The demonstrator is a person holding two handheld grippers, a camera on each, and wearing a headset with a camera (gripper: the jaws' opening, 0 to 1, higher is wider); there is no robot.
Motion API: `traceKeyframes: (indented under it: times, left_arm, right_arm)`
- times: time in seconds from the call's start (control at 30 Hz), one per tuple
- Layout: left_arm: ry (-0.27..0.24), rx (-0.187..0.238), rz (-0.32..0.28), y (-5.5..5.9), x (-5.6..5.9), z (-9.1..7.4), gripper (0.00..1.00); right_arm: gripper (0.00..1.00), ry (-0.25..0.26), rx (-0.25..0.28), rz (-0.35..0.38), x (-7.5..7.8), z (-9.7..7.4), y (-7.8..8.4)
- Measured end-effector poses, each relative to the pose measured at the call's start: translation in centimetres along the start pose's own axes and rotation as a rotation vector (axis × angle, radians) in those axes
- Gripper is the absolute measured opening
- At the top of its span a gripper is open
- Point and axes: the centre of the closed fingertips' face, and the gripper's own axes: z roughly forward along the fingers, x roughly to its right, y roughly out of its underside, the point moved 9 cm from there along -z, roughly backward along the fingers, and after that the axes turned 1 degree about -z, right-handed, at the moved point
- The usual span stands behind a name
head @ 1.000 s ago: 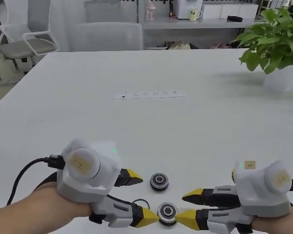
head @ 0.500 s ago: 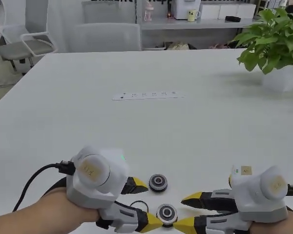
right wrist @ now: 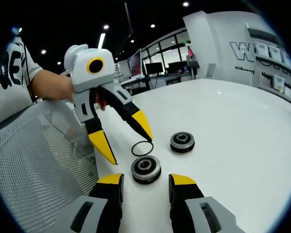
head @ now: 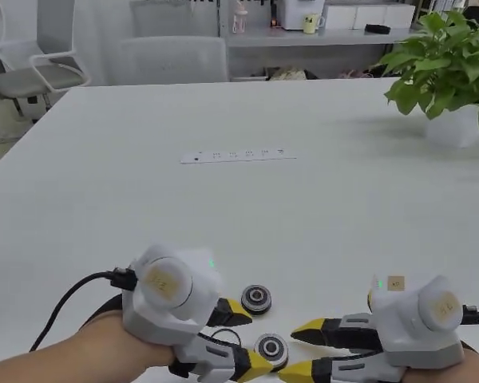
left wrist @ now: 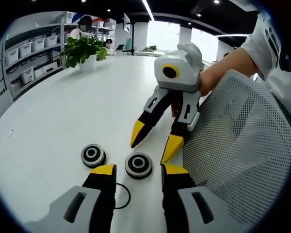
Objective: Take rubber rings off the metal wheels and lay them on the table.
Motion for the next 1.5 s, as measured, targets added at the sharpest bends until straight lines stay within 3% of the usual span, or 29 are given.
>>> traceKeyframes:
  times: [0.73, 1.07, 1.1, 1.13, 1.37, 1.5]
  left_arm:
    - [0.028, -0.023, -0.016, 0.2, 0.3, 1.8, 0.22]
    - [0.012, -0.022, 0.017, 0.1, 0.5, 2.1, 0.15]
    - [0.021, -0.037, -0.005, 0.3, 0.6, 2.1, 0.15]
    - [0.013, -0.016, 0.01, 0.1, 0.4, 2.1, 0.15]
    - [-0.003, -0.029, 0.058, 0.1, 0.2, 2.2, 0.12]
    - [-0.013, -0.028, 0.056, 0.0, 0.1, 2.2, 0.11]
  right_arm:
    - [0.35, -0.002, -0.005, 0.007, -0.1, 0.1, 0.4]
    - [0.34, -0.003, 0.001, 0.009, -0.2, 0.1, 0.3]
    - [0.34, -0.003, 0.002, 0.009, -0.2, 0.1, 0.3]
    - [0.34, -0.004, 0.001, 0.009, -0.2, 0.1, 0.2]
    - [0.34, -0.004, -0.003, 0.007, -0.2, 0.2, 0.3]
    - [0.34, -0.006, -0.004, 0.007, -0.2, 0.3, 0.2]
